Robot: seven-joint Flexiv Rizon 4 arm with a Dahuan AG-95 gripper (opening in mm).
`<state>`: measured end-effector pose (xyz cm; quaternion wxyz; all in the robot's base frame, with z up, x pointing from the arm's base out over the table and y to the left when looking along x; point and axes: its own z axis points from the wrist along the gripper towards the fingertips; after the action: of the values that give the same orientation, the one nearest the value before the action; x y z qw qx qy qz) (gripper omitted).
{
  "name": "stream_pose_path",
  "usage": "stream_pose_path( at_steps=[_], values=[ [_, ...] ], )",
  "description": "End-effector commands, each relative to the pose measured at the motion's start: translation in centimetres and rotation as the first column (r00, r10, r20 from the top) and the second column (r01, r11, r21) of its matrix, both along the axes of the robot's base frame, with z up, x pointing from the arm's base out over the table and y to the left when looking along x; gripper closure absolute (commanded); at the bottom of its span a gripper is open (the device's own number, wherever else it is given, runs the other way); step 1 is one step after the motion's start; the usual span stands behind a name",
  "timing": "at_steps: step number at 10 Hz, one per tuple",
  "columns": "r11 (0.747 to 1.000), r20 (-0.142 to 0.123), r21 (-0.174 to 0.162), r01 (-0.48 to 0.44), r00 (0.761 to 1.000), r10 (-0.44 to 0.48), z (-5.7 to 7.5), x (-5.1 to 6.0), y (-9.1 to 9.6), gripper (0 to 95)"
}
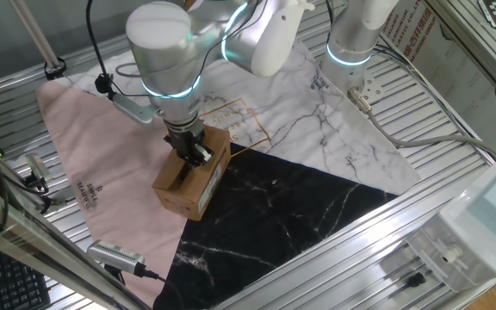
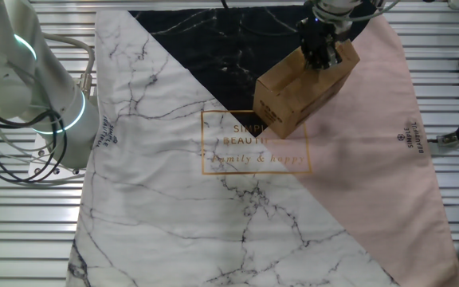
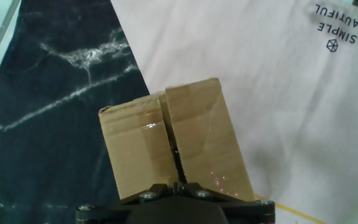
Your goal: Cover the box
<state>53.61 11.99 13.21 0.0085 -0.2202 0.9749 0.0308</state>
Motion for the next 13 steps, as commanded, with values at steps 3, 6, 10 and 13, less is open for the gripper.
stream_pose_path(
  at_steps=[3,6,10,13],
  values=[
    [1.000,0.004,-0.001,-0.001,1.000,0.001,-0.1,0.0,0.1,95.0],
    [1.000,-0.001,-0.008,0.002,1.000,-0.002,2.4,-0.7,0.7,95.0],
    [1.000,-0.003,-0.005,0.020,1.000,-0.020,4.6,-1.9,1.3,95.0],
    [0.999,-0.012,-0.024,0.024,1.000,-0.024,5.9,-3.2,1.7,95.0]
  ],
)
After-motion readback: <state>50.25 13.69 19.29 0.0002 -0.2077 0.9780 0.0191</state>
